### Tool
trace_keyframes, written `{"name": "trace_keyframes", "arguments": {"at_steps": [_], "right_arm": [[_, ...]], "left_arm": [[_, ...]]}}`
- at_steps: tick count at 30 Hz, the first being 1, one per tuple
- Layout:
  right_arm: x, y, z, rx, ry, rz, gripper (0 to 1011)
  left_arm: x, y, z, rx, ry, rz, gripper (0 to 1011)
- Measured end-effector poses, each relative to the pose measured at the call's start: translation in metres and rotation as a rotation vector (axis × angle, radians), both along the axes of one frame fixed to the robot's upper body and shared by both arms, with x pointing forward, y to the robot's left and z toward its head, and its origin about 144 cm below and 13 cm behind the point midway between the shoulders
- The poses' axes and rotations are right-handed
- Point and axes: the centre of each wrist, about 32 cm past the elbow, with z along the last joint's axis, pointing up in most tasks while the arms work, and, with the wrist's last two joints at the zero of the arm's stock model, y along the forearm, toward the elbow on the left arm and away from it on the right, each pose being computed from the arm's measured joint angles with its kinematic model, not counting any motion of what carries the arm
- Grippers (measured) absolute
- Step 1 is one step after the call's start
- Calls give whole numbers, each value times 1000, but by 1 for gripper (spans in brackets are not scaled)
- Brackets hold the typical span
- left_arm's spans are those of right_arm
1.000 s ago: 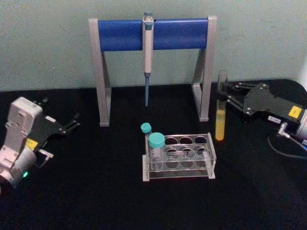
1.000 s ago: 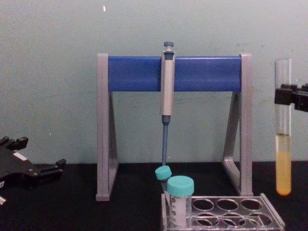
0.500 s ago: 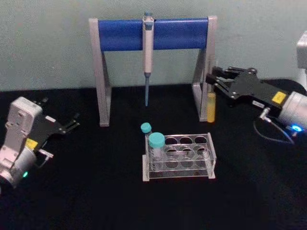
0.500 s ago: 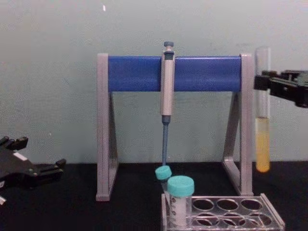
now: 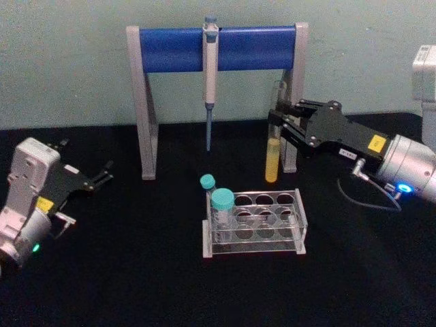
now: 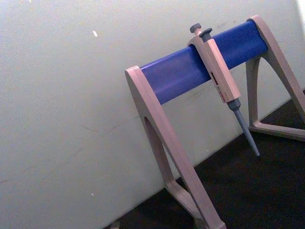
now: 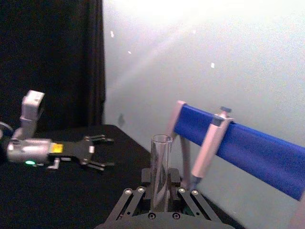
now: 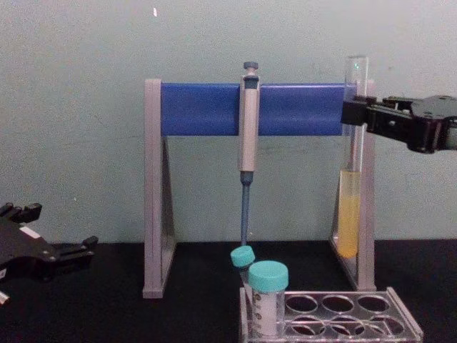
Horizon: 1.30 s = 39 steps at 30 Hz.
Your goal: Pick up the test tube from the test tube rack, shake it, then place it back into the test tube rack.
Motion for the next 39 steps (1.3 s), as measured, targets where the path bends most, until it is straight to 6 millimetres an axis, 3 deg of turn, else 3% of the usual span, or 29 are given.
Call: {"name": "trace_keyframes", "arguments": {"at_steps": [9,15,28,39], "right_arm": [[-8,-7,0,30,26,80,228],[-17,-22,0,22,44,107,228],[-23,-46,4,-26,45,19,228],[-12,-37,2,-18,-9,-70,228]], "left_arm": [[0,0,0,0,0,0,1001],[0,0,0,0,0,0,1001],[0,0,0,0,0,0,1001],[0,0,0,0,0,0,1001]]}}
